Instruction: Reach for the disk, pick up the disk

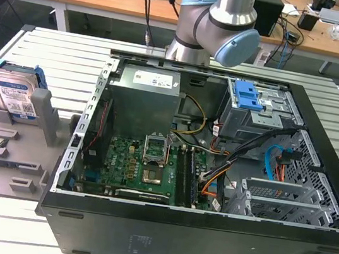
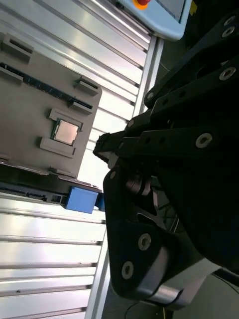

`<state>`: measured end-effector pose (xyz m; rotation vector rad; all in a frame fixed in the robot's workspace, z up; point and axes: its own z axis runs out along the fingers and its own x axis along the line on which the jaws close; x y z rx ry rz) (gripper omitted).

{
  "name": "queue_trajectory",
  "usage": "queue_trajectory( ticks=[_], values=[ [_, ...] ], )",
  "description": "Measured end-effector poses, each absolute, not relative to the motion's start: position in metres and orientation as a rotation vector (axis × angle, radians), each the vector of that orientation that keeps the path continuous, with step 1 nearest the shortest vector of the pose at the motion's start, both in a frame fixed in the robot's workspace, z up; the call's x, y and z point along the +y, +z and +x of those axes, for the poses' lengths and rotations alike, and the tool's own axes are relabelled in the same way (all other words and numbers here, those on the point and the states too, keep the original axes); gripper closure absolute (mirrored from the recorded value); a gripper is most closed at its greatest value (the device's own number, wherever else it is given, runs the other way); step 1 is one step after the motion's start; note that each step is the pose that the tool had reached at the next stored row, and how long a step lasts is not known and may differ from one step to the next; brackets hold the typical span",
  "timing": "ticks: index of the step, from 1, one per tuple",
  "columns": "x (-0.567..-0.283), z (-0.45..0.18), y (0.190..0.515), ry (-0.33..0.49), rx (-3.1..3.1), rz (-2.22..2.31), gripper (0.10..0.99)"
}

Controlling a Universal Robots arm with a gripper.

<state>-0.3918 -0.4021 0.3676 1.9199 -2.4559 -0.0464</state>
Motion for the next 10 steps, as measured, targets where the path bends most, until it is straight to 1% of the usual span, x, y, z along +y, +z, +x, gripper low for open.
queue_trajectory(
  ticks=[10],
  values=[
    [-0.4021,-0.3918,0.3676,-0.046,-2.407,1.980,0.973]
  ],
)
